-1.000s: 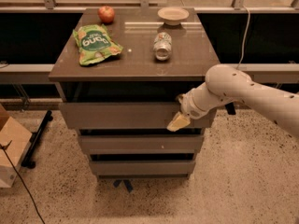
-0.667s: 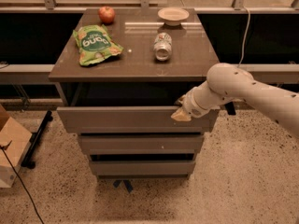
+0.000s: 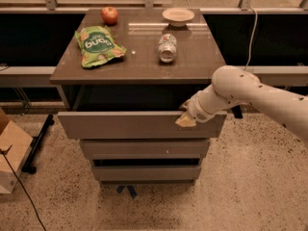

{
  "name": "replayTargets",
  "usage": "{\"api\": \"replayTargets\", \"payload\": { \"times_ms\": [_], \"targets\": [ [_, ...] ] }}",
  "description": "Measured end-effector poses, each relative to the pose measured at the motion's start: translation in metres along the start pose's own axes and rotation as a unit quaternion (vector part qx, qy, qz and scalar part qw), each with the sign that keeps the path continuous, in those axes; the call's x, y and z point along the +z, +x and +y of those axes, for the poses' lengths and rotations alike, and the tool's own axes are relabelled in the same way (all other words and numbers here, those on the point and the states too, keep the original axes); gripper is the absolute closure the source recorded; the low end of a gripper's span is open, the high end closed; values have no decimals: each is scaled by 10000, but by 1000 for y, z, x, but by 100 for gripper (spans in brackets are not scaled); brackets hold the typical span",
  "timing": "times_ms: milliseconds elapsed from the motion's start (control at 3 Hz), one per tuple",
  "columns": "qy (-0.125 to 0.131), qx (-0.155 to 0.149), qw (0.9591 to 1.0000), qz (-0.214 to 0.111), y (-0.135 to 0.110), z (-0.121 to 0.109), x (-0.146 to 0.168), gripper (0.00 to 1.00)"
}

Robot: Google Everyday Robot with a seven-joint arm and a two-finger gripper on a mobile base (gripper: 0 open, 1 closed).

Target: Open top drawer

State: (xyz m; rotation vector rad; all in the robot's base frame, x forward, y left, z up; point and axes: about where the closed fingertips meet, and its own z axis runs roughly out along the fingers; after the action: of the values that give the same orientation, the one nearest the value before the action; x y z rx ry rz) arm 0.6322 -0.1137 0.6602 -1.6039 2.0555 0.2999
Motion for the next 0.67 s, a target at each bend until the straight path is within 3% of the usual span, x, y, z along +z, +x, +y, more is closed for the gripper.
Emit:
{"api": "replayTargets", "payload": {
  "times_ms": [333, 667],
  "targets": [
    [-142, 67, 9999, 64, 4, 16, -9, 73],
    [-145, 66, 9999, 65, 4, 16, -9, 50]
  ]
}}
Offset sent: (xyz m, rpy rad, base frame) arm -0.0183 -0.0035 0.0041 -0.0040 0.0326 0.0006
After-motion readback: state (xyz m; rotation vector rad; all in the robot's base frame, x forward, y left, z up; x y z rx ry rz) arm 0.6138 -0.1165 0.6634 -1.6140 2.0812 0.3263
